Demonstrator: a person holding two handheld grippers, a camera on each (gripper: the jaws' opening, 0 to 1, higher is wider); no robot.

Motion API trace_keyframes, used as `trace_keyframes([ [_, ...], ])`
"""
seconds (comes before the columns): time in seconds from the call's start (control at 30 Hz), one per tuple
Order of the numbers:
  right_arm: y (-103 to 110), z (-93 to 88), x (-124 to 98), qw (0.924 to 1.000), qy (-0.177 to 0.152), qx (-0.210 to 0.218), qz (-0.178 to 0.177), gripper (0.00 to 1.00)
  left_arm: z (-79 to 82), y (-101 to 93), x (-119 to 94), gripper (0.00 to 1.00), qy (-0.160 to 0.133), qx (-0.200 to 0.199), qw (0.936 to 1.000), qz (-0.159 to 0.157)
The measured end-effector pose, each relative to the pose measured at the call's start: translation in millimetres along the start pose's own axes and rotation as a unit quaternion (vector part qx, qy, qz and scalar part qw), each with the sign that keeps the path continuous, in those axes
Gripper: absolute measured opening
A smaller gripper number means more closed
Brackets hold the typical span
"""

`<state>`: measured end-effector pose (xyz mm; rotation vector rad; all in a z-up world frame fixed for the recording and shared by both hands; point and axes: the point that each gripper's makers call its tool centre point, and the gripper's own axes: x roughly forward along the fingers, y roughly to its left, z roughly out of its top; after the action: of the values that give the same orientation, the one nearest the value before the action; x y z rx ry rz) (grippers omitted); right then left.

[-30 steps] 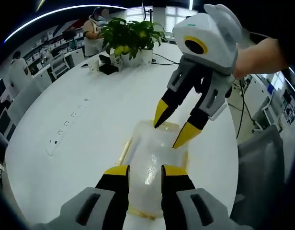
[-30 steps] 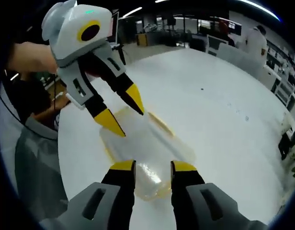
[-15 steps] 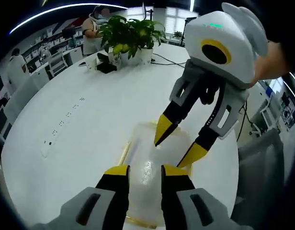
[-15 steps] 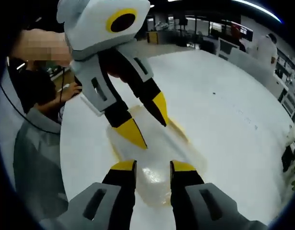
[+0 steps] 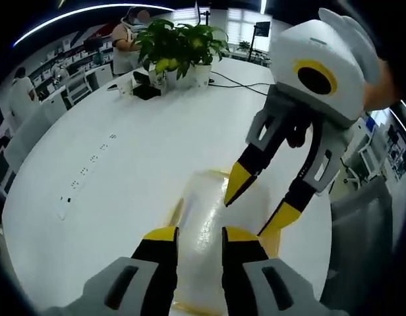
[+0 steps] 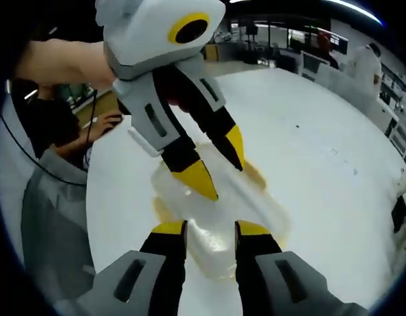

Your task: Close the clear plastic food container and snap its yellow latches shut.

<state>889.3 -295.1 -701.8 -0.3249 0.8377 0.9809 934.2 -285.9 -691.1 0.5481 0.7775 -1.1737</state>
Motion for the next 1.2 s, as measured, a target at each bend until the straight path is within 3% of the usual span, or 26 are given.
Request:
trace_keyframes([
  [0.17, 7.6, -0.1, 1.3, 0.9999, -0.009, -0.002, 0.01, 0.27, 2.2, 2.2, 2.3, 0.2, 0.005, 0.003, 1.0, -0.005],
  [0.67, 24.2, -4.4, 6.8, 0.9974, -0.011, -0.071, 0.007, 0.33, -1.8, 4.9, 9.4, 0.24, 0.026, 0.015, 0.9993, -0.02],
  [1.2, 24.2, -6.7, 12.7, 0.9869, -0.018, -0.154, -0.046, 0.31, -6.7, 4.0, 16.1, 0.28, 0.045, 0.017, 0.9975, -0.052],
])
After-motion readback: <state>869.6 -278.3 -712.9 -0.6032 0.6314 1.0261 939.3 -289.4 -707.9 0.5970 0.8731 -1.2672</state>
